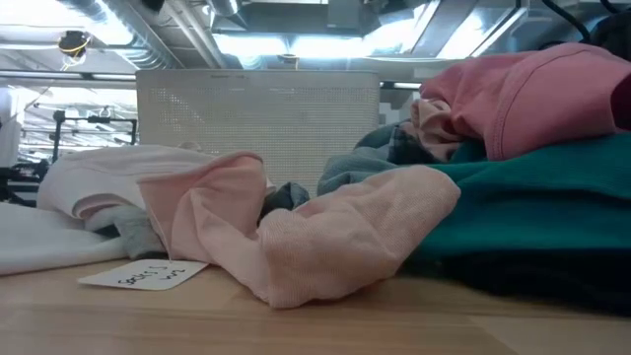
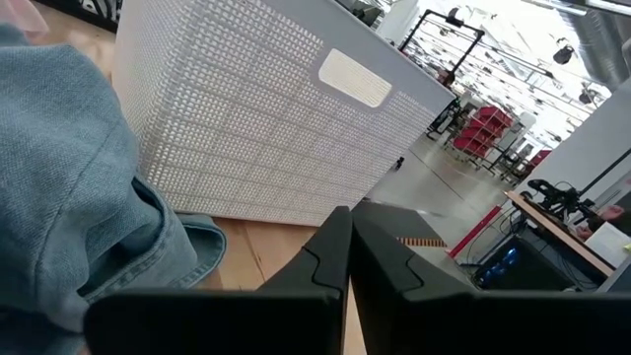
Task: Sort clothes
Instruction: Put the white underwear into the white bin
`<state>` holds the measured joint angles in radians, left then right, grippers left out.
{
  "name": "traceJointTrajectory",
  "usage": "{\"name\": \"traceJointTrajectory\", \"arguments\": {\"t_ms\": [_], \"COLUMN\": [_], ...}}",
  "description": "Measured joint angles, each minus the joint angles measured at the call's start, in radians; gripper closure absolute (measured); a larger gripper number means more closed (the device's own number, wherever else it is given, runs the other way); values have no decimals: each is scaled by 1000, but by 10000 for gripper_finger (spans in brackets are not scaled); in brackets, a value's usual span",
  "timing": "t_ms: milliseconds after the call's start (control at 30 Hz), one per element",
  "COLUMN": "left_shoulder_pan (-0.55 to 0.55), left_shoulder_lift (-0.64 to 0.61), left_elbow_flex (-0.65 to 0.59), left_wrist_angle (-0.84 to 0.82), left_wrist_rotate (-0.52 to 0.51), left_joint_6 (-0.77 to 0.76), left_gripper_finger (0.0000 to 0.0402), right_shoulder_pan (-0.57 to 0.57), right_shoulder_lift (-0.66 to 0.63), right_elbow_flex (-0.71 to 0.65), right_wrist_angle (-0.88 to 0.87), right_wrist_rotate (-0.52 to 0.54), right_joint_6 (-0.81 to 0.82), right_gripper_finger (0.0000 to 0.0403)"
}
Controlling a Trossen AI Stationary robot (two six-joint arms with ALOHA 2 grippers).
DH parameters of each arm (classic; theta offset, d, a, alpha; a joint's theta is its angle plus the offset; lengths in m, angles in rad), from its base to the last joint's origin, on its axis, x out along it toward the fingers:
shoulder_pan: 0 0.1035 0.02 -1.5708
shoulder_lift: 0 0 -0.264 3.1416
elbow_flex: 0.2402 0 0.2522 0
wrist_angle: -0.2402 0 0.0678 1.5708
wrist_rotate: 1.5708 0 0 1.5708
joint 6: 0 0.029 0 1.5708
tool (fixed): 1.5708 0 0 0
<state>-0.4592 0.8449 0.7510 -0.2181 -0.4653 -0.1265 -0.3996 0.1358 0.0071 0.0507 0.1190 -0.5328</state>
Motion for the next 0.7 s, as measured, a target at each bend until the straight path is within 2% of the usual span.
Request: {"name": "traceJointTrajectory", "arguments": {"t_ms": [133,300,400,533,700], "left_shoulder_pan": [-81,-140,-158,-176,-192], "left_shoulder_lift": [131,244,292,341,393], "left_elbow_flex": [111,159,159,159,159], "left_wrist_angle": [-84,-196,-229,-296,-386], "left_wrist_rotate": [-86,-139,-142,-140,-51], "left_joint_6": [-24,-150,-232,-356,-595], "left_gripper_finger": [402,402,402,402,402], "right_shoulder_pan": [0,0,0,0,0], "right_shoulder_lift": [0,0,0,0,0], "right_elbow_flex": [0,0,0,0,0], "right_wrist_angle": [0,10,9,3,4], "right_wrist_rotate": [0,0,-4,-56,-152], "right_joint_6": [-26,-29,-23,71,107], "right_gripper_finger": [384,384,384,384,384]}}
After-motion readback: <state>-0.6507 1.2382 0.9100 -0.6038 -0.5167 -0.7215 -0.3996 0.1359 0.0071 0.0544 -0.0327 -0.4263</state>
